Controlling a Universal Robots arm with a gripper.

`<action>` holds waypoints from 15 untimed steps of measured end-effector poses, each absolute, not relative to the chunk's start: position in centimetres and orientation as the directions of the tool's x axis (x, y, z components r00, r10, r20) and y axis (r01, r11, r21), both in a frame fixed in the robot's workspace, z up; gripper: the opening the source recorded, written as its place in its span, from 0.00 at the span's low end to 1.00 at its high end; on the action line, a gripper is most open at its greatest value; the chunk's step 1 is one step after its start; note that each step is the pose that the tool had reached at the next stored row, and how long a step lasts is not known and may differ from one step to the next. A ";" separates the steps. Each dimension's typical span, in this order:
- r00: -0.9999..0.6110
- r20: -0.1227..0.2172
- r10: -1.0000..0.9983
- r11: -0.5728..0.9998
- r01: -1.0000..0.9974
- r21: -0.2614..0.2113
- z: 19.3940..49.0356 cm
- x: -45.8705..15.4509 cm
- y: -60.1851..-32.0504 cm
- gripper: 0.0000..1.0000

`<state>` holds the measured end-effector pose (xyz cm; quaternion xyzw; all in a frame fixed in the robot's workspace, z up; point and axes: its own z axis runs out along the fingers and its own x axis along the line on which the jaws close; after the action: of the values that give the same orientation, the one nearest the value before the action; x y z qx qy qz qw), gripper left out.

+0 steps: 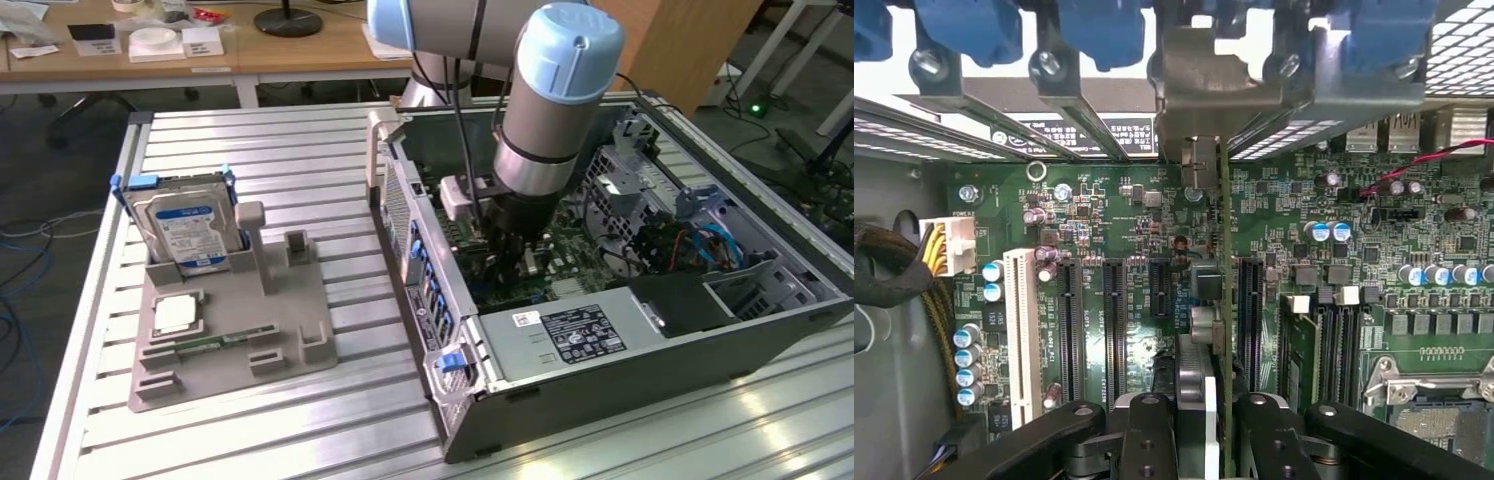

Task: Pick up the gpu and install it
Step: 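Insert the gpu into the slot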

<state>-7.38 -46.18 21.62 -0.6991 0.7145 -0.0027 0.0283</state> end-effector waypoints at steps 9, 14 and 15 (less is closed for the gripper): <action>-0.021 -0.037 -0.999 0.023 -0.999 -0.043 21.5 -7.4 -46.2 0.28; -0.021 -0.037 -0.999 0.023 -0.999 -0.043 21.5 -7.4 -46.2 0.28; -0.021 -0.037 -0.999 0.023 -0.999 -0.043 21.5 -7.4 -46.2 0.28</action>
<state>-7.38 -46.18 21.49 -0.6991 0.7145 -0.0026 0.0283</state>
